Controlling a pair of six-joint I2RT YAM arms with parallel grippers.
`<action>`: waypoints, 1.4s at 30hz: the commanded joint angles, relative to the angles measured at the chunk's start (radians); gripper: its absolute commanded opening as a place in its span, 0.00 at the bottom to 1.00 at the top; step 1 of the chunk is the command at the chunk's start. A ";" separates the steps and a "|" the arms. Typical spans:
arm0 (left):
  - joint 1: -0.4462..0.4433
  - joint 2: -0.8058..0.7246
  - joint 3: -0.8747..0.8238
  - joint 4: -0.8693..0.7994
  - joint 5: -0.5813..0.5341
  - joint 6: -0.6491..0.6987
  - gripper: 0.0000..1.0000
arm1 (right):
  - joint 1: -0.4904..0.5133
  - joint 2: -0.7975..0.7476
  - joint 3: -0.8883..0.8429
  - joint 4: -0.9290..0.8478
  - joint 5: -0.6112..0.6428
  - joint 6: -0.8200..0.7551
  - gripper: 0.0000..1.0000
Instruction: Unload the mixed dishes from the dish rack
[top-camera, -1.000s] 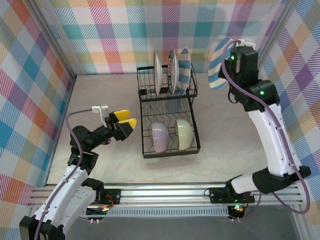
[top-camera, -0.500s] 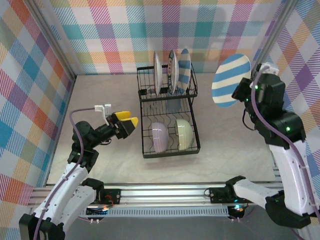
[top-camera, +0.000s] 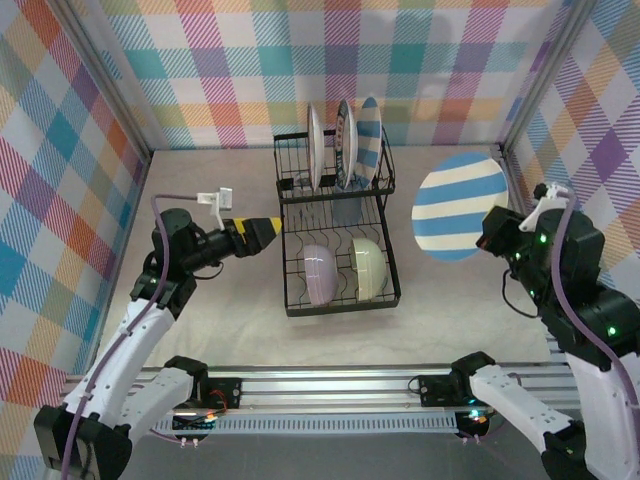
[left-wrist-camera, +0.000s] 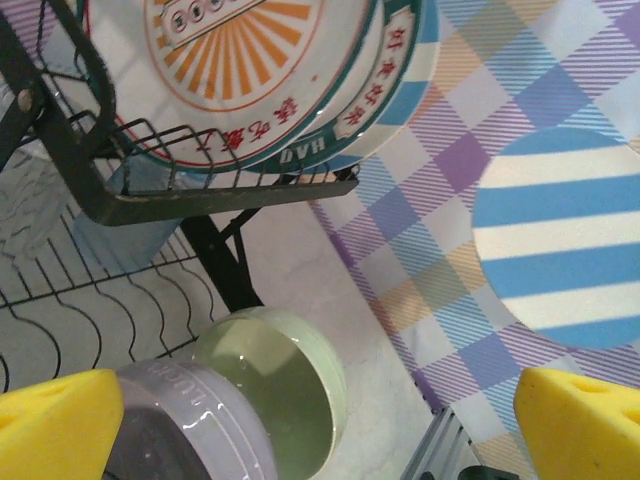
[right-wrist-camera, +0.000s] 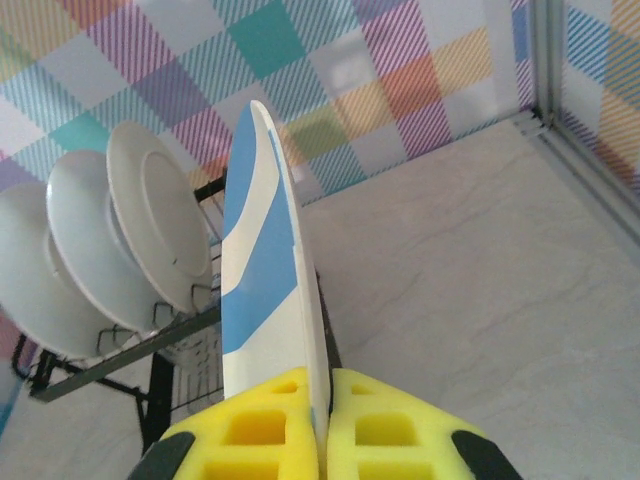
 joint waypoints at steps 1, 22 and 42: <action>-0.009 0.025 0.063 -0.115 0.000 0.003 1.00 | -0.003 -0.057 -0.033 0.024 -0.087 0.048 0.00; -0.034 0.123 0.260 -0.343 0.182 0.059 1.00 | -0.004 -0.120 -0.251 0.186 -0.448 0.113 0.00; -0.041 0.222 0.283 -0.342 0.178 0.053 1.00 | -0.005 0.021 -0.435 0.465 -0.641 0.132 0.00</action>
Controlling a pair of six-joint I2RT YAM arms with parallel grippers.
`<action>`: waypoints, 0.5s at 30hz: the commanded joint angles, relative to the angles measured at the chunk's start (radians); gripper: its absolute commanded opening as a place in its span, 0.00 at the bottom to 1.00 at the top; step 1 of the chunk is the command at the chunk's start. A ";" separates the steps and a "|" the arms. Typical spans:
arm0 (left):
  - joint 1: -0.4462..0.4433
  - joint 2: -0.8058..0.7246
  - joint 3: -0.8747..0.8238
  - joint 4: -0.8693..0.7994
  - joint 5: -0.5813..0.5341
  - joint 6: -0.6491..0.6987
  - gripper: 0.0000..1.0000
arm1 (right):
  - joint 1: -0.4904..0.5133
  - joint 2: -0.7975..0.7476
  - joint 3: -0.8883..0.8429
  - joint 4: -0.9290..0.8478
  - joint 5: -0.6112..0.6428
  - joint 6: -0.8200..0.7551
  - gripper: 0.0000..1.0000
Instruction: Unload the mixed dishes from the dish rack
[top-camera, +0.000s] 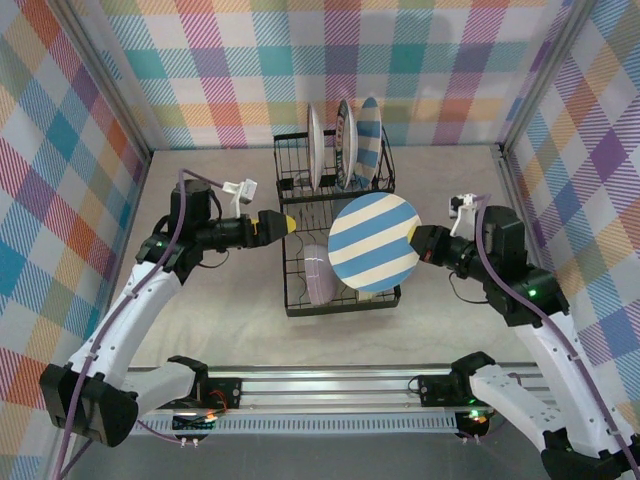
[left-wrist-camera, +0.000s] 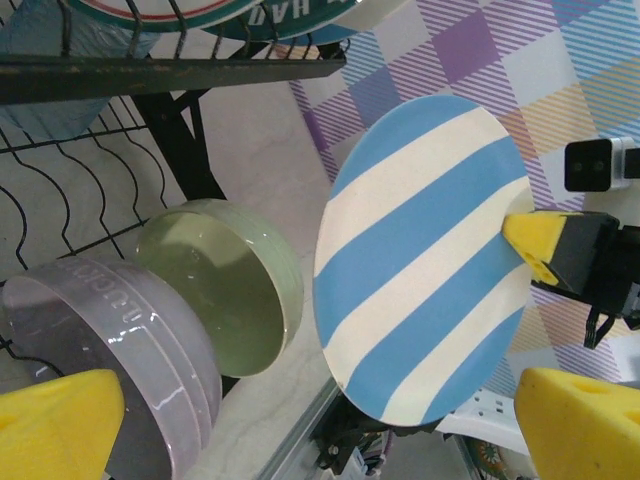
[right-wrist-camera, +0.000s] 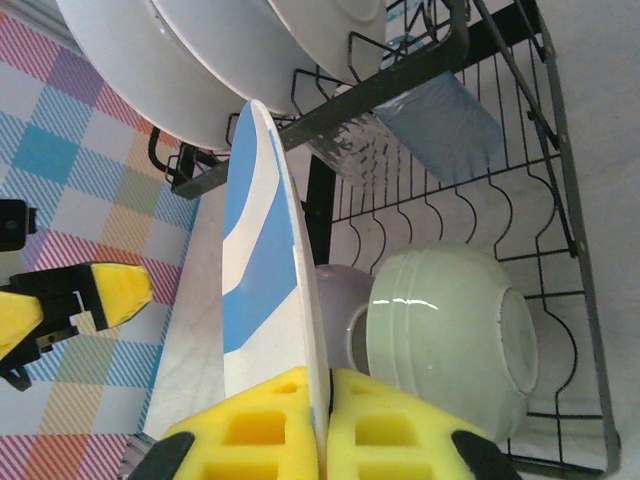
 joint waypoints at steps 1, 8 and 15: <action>-0.019 0.004 0.027 0.008 -0.014 -0.032 1.00 | -0.005 0.002 -0.008 0.116 -0.053 0.009 0.00; -0.072 -0.008 0.039 -0.075 -0.066 -0.026 0.99 | -0.005 0.048 0.000 0.145 -0.137 0.029 0.00; -0.142 -0.018 0.046 -0.116 -0.129 -0.044 0.94 | -0.007 0.075 0.005 0.172 -0.228 0.050 0.00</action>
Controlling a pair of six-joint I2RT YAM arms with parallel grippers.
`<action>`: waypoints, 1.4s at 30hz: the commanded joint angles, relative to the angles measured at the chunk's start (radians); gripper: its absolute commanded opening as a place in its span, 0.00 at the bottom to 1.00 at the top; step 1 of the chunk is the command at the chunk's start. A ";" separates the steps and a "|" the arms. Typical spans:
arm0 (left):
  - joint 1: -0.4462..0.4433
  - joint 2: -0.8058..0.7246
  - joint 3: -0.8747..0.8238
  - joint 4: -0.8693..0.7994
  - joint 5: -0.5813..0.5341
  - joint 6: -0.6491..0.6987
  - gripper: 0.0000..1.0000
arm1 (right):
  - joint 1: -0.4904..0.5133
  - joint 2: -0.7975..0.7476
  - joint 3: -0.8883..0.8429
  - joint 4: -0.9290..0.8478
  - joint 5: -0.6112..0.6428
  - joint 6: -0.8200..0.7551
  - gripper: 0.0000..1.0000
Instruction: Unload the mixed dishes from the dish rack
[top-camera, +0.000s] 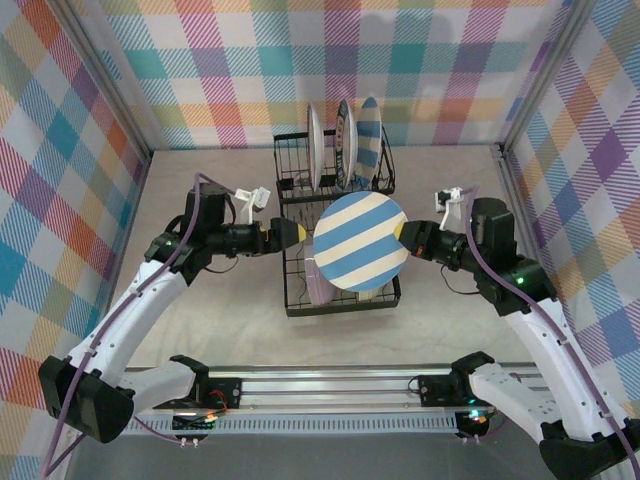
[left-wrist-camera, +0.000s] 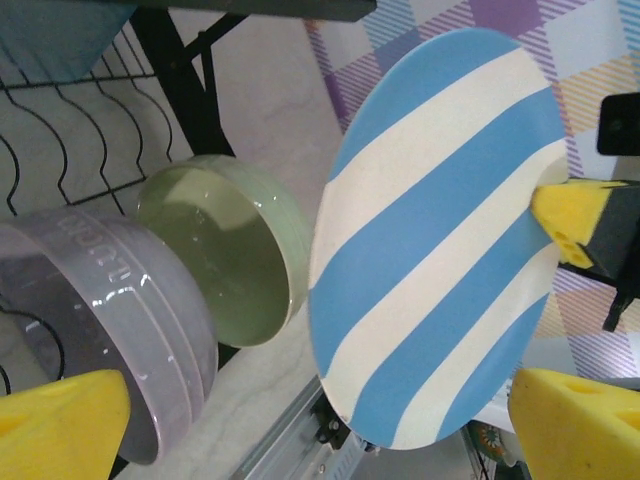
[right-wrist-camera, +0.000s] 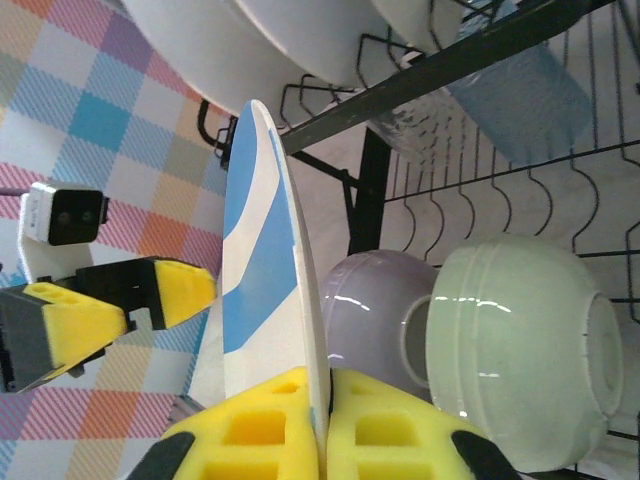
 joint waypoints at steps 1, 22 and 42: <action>-0.040 -0.020 0.028 -0.023 -0.028 -0.024 0.92 | -0.007 0.013 0.011 0.090 -0.094 0.042 0.00; -0.110 -0.007 -0.081 0.243 -0.087 -0.276 0.51 | -0.006 0.064 -0.038 0.198 -0.173 0.134 0.00; -0.110 -0.086 -0.215 0.463 -0.116 -0.466 0.05 | -0.008 0.166 -0.046 0.343 -0.263 0.218 0.00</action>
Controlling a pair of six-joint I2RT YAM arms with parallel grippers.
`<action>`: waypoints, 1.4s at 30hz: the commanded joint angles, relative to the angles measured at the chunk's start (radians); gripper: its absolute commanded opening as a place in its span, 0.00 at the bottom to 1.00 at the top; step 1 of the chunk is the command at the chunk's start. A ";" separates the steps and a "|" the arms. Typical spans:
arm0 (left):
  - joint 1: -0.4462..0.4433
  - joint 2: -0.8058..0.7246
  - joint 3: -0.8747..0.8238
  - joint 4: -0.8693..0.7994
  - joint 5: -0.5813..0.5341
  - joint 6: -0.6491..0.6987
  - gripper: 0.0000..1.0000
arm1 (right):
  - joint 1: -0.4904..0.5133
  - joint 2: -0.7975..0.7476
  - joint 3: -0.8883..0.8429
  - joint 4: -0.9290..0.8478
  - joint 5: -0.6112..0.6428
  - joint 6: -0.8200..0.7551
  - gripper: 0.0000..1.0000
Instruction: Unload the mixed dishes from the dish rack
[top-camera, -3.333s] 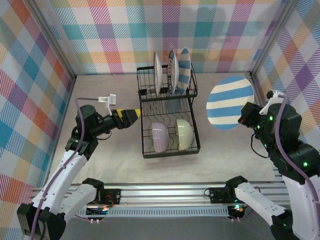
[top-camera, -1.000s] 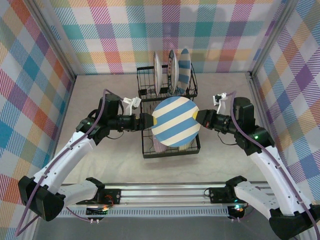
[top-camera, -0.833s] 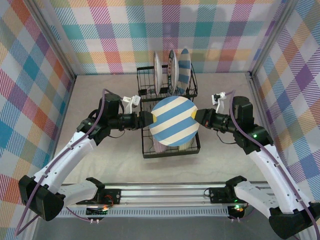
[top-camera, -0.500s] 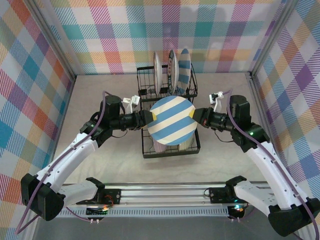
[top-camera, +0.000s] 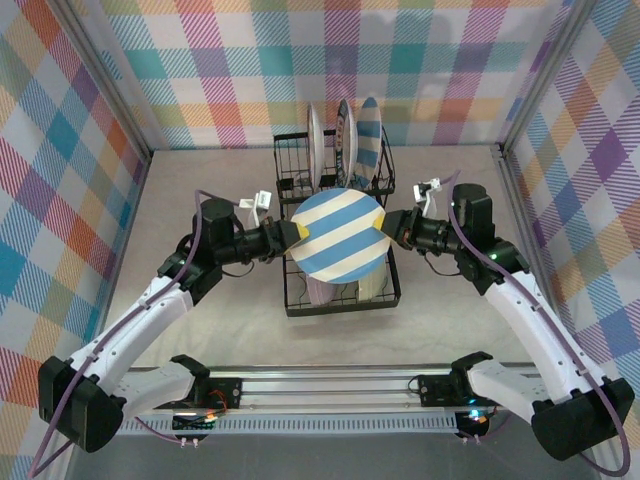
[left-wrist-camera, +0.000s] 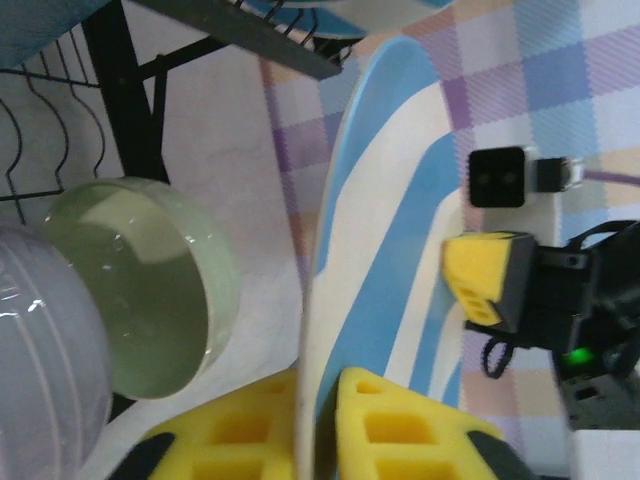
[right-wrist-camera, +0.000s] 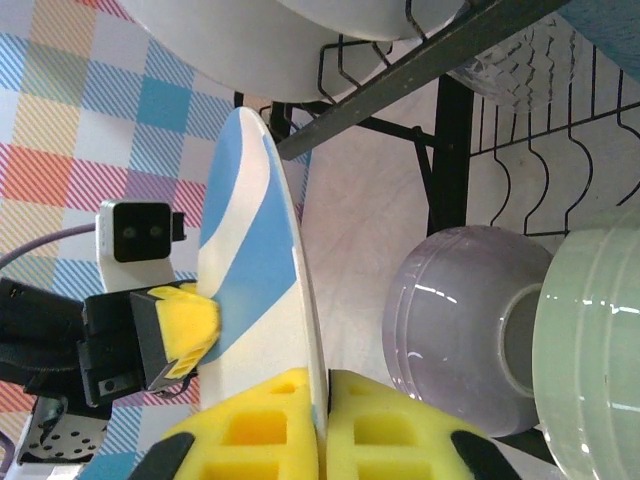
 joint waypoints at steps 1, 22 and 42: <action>-0.016 -0.023 -0.028 0.048 -0.017 -0.028 0.01 | 0.011 0.013 0.006 0.115 -0.045 0.033 0.00; -0.016 -0.117 -0.014 0.091 -0.079 -0.130 0.00 | 0.011 -0.030 0.023 0.077 0.046 -0.013 0.99; -0.009 -0.004 0.479 -0.120 -0.204 -0.066 0.00 | 0.011 -0.206 0.017 0.012 0.189 -0.161 0.98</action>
